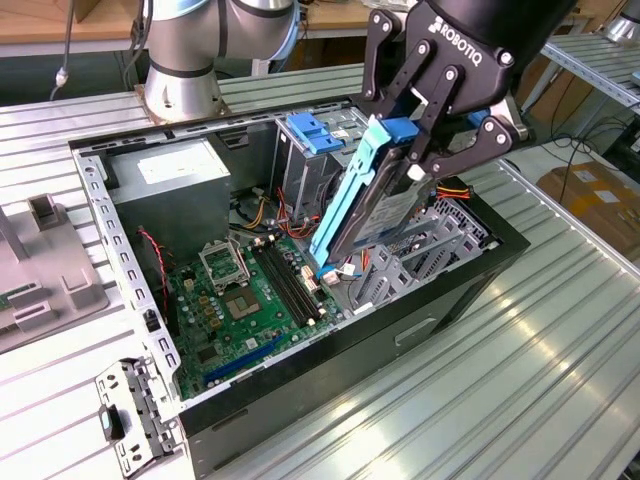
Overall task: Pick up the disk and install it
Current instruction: 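Pick up the disk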
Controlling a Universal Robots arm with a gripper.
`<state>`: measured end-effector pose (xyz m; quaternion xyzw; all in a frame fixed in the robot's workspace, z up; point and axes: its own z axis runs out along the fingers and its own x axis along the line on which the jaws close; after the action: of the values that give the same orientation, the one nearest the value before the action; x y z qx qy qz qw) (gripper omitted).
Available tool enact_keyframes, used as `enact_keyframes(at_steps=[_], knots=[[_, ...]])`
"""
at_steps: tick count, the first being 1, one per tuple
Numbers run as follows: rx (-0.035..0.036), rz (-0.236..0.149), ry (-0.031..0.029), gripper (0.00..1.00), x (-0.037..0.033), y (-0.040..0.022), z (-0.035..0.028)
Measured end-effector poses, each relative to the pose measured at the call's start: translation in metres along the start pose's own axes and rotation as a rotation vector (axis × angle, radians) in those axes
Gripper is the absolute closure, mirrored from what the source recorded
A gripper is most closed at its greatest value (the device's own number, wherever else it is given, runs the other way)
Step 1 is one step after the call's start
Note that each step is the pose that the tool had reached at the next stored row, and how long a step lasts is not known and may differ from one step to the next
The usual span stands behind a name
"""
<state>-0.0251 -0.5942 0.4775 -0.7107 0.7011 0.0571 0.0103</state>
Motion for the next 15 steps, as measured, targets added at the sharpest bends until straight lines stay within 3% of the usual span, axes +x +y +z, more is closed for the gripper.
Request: enact_keyframes(at_steps=[15], knots=[[-0.0001, 0.000, 0.0000, 0.63, 0.0022, -0.0234, -0.0011]])
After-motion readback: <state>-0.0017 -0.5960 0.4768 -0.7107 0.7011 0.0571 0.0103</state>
